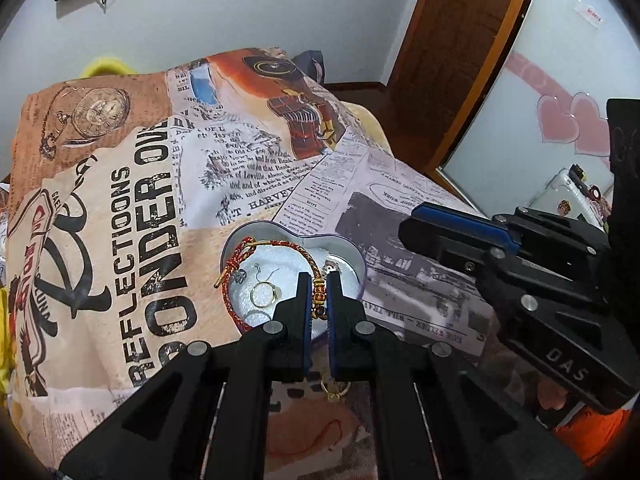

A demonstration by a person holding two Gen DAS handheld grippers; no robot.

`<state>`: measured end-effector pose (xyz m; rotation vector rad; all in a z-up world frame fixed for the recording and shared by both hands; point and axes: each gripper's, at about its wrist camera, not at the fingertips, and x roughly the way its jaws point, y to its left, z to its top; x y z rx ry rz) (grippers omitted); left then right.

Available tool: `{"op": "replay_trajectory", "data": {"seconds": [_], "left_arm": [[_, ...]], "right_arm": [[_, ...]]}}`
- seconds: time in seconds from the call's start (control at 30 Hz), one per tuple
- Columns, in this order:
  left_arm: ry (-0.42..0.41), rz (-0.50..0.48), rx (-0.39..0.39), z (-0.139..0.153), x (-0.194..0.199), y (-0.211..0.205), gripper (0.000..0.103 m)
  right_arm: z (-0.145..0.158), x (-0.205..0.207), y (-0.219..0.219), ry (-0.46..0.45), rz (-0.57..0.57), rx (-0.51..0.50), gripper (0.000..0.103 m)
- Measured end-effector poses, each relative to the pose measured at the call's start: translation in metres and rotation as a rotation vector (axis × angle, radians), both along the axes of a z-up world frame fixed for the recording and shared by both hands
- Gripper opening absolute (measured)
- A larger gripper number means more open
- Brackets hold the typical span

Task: Organize jewelry
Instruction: 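Carry the bracelet into the tin with the left gripper while the right gripper lowers its earring in, then open both grippers over the tin and lift them away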

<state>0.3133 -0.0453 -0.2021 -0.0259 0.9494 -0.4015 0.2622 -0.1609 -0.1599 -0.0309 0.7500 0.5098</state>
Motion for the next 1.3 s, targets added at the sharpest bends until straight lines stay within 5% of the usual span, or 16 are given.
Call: {"op": "replay_trajectory", "data": {"seconds": [0.33, 0.57, 1.3], "left_arm": [[0.020, -0.003, 0.021, -0.006, 0.006, -0.004, 0.007], [0.009, 0.048, 0.023, -0.003, -0.002, 0.015, 0.027], [0.031, 0.183, 0.069, -0.013, -0.033, 0.075, 0.029]], "right_arm": [[-0.004, 0.005, 0.001, 0.020, 0.009, 0.013, 0.008], [-0.007, 0.007, 0.006, 0.029, 0.016, -0.003, 0.008], [-0.027, 0.010, 0.047, 0.097, 0.070, -0.115, 0.008]]}}
